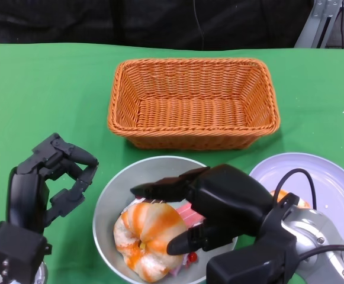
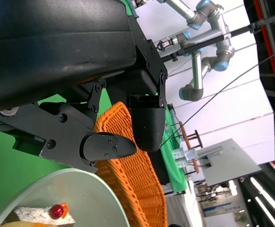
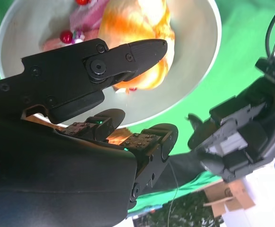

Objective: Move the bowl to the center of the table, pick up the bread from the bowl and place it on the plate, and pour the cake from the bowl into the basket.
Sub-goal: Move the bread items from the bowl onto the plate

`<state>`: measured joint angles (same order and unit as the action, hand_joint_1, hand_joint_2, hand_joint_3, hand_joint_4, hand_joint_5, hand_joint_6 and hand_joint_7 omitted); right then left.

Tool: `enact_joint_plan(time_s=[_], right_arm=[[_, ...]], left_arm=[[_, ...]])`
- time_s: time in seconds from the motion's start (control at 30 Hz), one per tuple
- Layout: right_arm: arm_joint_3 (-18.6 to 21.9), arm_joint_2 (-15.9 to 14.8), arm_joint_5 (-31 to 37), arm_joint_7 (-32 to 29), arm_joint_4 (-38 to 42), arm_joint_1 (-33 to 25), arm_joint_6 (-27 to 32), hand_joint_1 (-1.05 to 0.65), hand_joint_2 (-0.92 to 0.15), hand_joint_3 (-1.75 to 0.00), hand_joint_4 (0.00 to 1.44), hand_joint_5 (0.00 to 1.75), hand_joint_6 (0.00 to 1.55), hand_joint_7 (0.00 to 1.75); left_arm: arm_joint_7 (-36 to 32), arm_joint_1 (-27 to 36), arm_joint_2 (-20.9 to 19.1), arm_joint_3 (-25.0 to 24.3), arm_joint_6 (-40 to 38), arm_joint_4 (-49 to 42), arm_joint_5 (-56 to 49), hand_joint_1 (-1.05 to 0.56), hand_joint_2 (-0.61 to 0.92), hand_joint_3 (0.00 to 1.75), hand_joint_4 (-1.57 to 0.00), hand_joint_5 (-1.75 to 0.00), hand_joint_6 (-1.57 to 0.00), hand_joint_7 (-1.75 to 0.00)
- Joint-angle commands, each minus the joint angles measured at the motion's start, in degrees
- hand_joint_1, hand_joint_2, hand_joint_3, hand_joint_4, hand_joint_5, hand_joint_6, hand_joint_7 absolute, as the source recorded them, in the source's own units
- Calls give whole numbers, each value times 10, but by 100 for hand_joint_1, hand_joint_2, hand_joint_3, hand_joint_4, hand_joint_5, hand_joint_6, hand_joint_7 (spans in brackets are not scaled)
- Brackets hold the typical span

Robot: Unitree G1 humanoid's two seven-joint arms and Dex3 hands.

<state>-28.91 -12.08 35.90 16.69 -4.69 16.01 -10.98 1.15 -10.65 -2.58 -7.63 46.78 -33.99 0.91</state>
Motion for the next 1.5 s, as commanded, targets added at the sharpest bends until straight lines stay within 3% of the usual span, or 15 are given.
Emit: enact_joint_plan(time_s=[0.03, 0.4, 0.5, 0.73, 0.9, 1.0, 1.4, 1.5], right_arm=[[-7, 2, 5, 17, -1, 8, 19, -75, -92, -11, 48, 1, 50, 2], [-29, 5, 41, 19, 10, 4, 52, -76, -92, -12, 48, 1, 53, 1], [-39, 7, 60, 4, 27, 3, 52, -75, -92, -11, 49, 1, 53, 1], [-52, 21, 93, -39, 63, 5, 51, -73, -92, -9, 46, 0, 53, 1], [-71, 21, 168, -149, 94, 8, 38, -74, -91, -4, 44, 0, 54, 0], [-77, 23, 185, -178, 106, 7, 36, -75, -91, -2, 44, 0, 52, 0], [-84, 31, 174, -154, 119, 0, 41, -72, -92, -2, 40, 0, 46, 0], [-88, 32, 172, -145, 123, -1, 46, -72, -92, -2, 45, 2, 47, 1]], left_arm=[[11, -7, -6, -2, -6, 3, 18, -16, 86, 46, -65, -162, -69, -133], [-54, -17, -6, -21, -13, 19, -19, -12, 82, 61, -71, -164, -73, -130], [-53, -18, -5, -20, -11, 22, -15, -11, 70, 79, -74, -161, -75, -131], [-48, -16, -2, -18, -12, 35, -5, -12, 70, 77, -74, -164, -76, -129], [-56, -17, -1, -18, -9, 39, -15, -12, 68, 80, -75, -163, -77, -129], [-60, -16, 0, -18, -10, 43, -19, -12, 67, 84, -75, -161, -77, -128], [-59, -16, 5, -17, -8, 48, -18, -12, 66, 86, -75, -162, -77, -129], [-62, -16, 5, -18, -8, 48, -22, -13, 66, 84, -75, -164, -77, -131]])
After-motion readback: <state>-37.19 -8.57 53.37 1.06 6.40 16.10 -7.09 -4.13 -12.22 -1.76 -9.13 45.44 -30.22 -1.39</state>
